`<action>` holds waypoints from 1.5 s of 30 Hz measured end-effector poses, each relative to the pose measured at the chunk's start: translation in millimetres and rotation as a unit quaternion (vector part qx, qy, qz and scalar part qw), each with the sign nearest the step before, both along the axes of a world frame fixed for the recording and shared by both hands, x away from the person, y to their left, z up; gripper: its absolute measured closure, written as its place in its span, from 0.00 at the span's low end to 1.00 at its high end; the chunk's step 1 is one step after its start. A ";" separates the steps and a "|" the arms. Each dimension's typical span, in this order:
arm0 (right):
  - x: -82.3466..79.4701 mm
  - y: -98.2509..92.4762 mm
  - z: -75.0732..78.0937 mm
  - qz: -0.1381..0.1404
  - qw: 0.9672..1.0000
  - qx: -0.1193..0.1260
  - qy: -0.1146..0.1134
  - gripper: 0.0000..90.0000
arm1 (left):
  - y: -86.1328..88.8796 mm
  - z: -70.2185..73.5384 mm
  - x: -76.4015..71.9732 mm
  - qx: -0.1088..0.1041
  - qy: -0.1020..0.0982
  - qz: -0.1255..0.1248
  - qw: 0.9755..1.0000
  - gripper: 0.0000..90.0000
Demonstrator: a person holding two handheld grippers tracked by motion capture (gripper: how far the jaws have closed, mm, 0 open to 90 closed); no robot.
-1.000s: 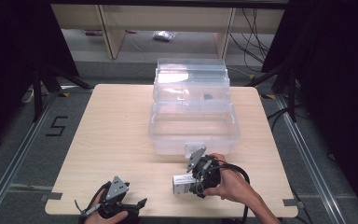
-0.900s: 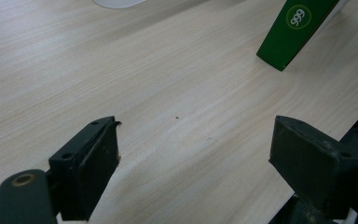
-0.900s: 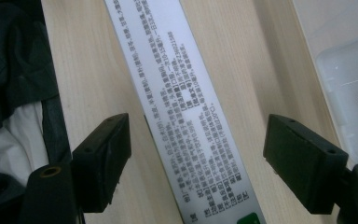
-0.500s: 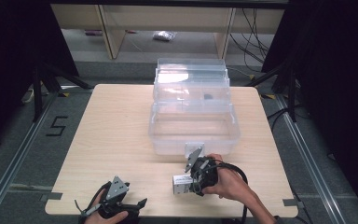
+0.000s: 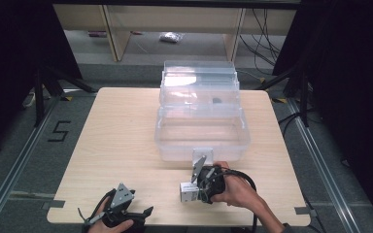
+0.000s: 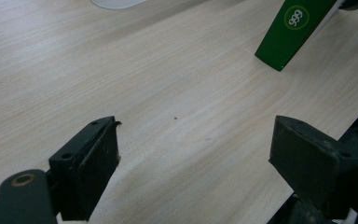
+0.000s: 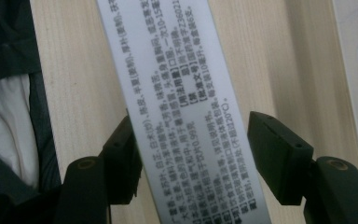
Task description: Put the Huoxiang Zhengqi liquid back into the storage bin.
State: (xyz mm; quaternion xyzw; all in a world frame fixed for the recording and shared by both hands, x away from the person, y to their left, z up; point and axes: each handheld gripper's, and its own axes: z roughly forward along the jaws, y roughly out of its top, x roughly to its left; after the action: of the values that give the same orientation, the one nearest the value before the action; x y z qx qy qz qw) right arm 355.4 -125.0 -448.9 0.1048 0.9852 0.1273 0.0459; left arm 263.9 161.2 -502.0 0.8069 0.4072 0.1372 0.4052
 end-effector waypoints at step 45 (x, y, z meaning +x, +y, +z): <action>15.2 -31.4 63.3 0.046 0.999 0.007 0.001 0.72 | 0.2 -0.1 0.7 -0.005 -0.001 0.003 1.000 0.17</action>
State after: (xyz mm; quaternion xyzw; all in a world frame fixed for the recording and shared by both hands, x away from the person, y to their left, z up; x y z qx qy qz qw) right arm 370.6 -156.4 -385.6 0.0596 0.9881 0.1365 0.0385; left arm 264.6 161.4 -502.1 0.8034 0.4100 0.1372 0.4094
